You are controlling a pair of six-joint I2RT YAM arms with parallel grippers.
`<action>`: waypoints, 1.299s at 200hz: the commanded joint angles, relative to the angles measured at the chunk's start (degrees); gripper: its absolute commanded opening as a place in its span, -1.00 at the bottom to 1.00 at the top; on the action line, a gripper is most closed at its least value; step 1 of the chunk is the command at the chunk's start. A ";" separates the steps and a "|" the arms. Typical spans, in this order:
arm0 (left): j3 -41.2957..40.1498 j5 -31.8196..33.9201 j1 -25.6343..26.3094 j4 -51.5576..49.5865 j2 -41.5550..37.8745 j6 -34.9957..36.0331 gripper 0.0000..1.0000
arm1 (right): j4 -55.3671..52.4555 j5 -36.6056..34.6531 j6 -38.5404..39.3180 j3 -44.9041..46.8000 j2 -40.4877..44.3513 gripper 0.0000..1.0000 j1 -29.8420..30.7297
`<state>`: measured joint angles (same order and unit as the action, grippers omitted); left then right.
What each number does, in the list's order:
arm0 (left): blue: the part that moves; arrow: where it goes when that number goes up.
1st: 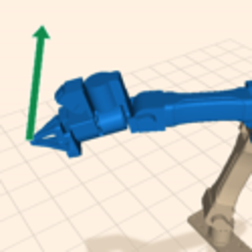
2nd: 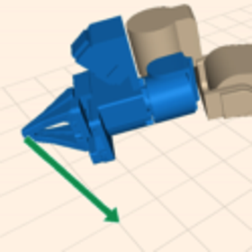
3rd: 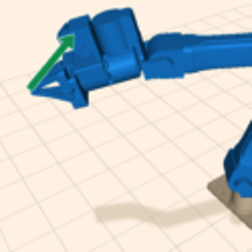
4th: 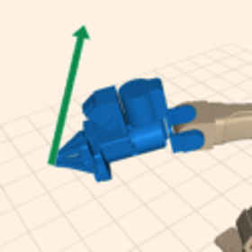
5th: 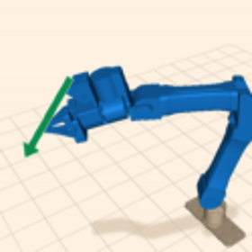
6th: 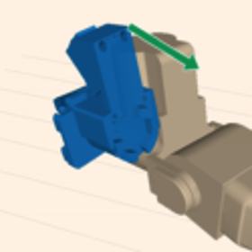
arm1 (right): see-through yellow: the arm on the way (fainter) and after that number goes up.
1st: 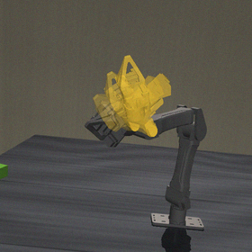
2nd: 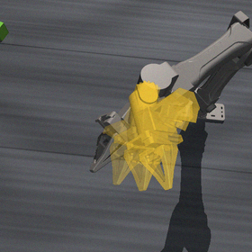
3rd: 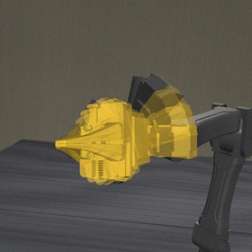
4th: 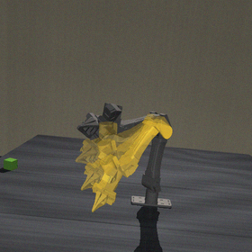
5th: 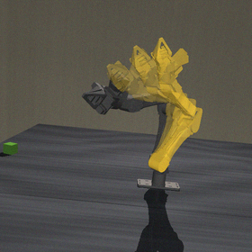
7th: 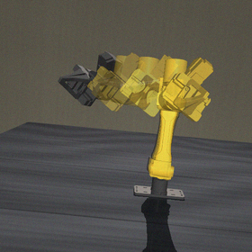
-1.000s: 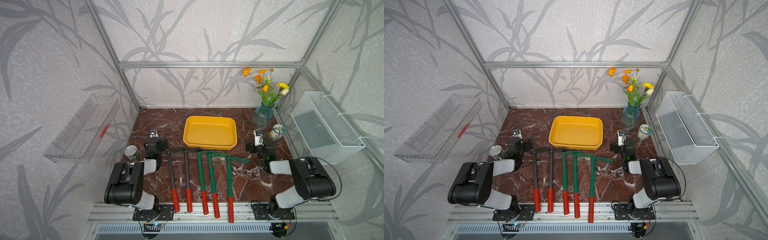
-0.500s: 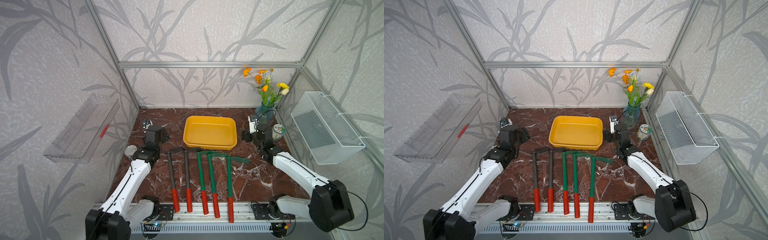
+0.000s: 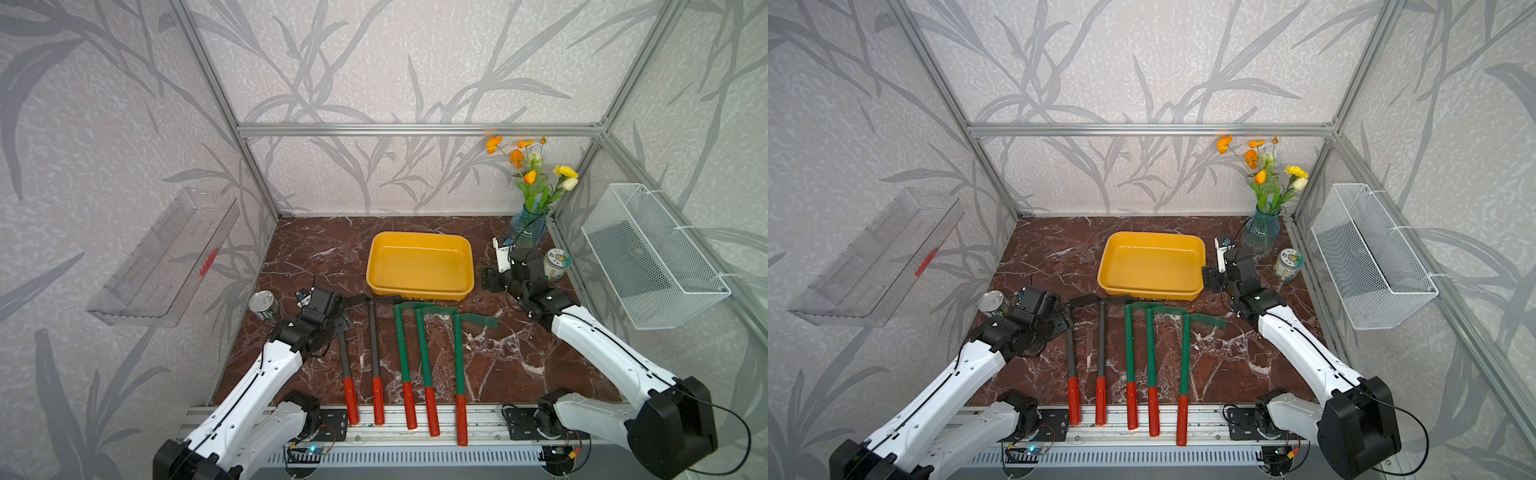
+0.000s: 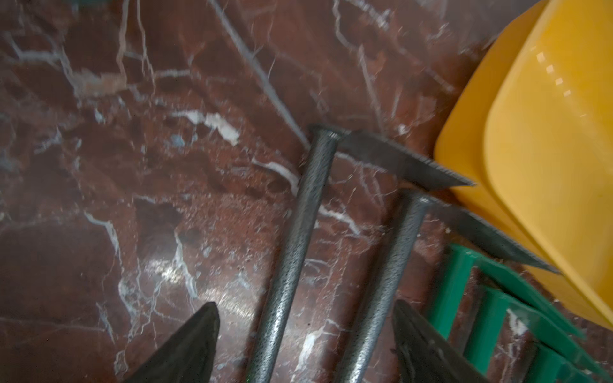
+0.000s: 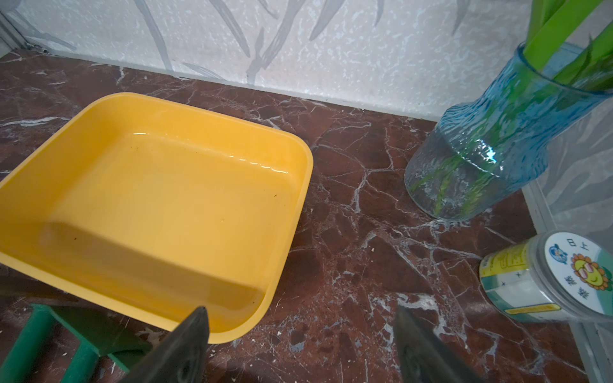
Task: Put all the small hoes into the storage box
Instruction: Pick up the hoe from the center of the board.
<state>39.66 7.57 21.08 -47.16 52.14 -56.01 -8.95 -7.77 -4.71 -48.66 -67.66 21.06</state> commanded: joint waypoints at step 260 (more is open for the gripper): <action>-9.35 -7.36 1.86 11.53 16.76 8.56 -0.11 | 5.36 1.37 -1.32 6.43 -0.72 0.67 0.30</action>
<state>31.48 -0.10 22.63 -35.86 68.73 -48.40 -4.89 -5.54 -5.98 -42.83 -68.60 21.06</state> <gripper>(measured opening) 0.454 0.837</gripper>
